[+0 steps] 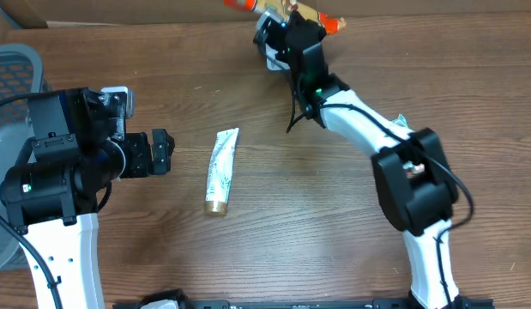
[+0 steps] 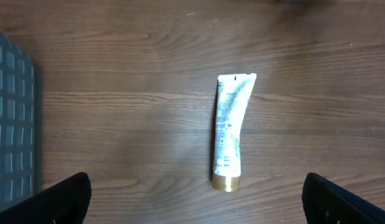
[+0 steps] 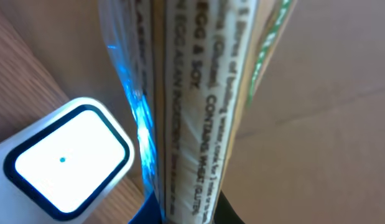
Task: Scan the item barcode
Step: 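Lift the pasta bag and carry it to the white scanner, then hold the pasta bag in front of the scanner with the right gripper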
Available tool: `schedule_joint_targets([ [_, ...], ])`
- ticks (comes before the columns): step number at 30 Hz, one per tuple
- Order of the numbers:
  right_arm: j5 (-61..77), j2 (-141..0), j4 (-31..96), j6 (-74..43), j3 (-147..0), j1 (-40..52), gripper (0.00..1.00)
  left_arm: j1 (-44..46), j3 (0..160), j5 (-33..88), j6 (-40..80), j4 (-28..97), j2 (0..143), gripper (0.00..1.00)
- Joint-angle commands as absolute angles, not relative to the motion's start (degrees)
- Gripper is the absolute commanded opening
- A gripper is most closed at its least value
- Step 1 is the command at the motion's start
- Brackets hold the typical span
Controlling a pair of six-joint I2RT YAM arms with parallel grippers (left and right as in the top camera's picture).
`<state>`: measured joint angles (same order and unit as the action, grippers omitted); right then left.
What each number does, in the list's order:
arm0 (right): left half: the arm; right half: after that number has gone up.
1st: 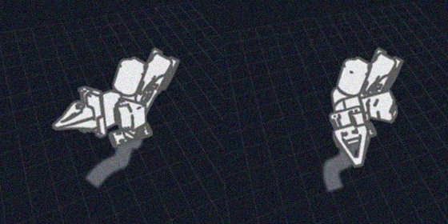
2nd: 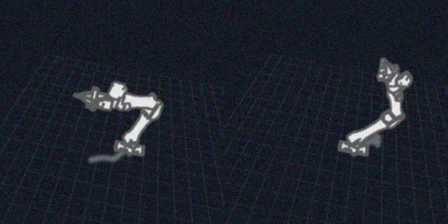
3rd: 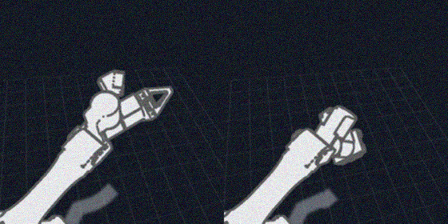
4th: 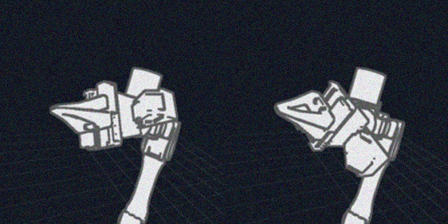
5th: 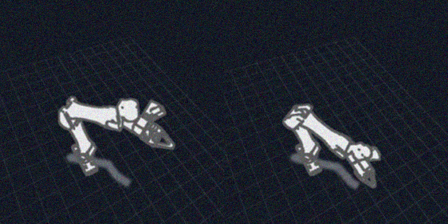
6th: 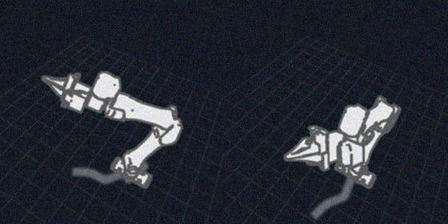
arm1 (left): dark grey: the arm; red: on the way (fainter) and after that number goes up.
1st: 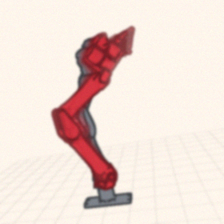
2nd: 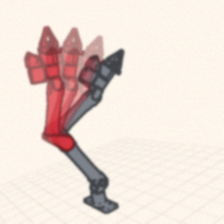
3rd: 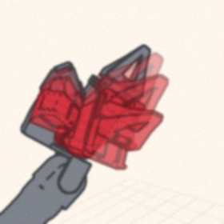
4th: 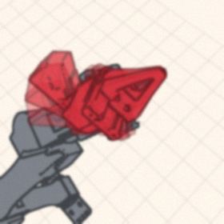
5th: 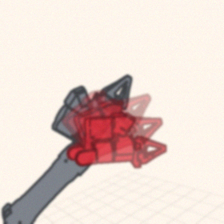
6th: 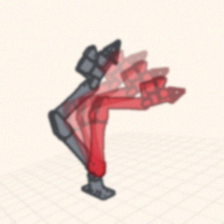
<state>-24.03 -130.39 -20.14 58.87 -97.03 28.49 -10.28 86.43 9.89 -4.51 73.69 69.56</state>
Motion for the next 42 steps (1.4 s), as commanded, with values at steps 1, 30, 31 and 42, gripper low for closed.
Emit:
schedule_joint_targets([
  [1, -25.39, -131.41, -26.98, 66.15, -98.98, 28.27, 0.03, -10.57, 87.37, 10.52, -5.17, 73.49, 69.76, 1.0],
  [30, -24.32, -133.73, -31.42, 79.37, -98.98, 32.8, 0.04, -10.57, 87.37, 10.52, -5.17, 73.49, 69.76, 1.0],
  [31, -24.86, -133.58, -31.31, 79.37, -98.98, 32.97, 0.04, -10.57, 87.37, 10.52, -5.17, 73.49, 69.76, 1.0],
  [42, -27.09, -119.28, -9.56, 62.94, -98.98, 33.39, 0.04, -10.57, 87.37, 10.52, -5.17, 73.49, 69.76, 1.0],
])
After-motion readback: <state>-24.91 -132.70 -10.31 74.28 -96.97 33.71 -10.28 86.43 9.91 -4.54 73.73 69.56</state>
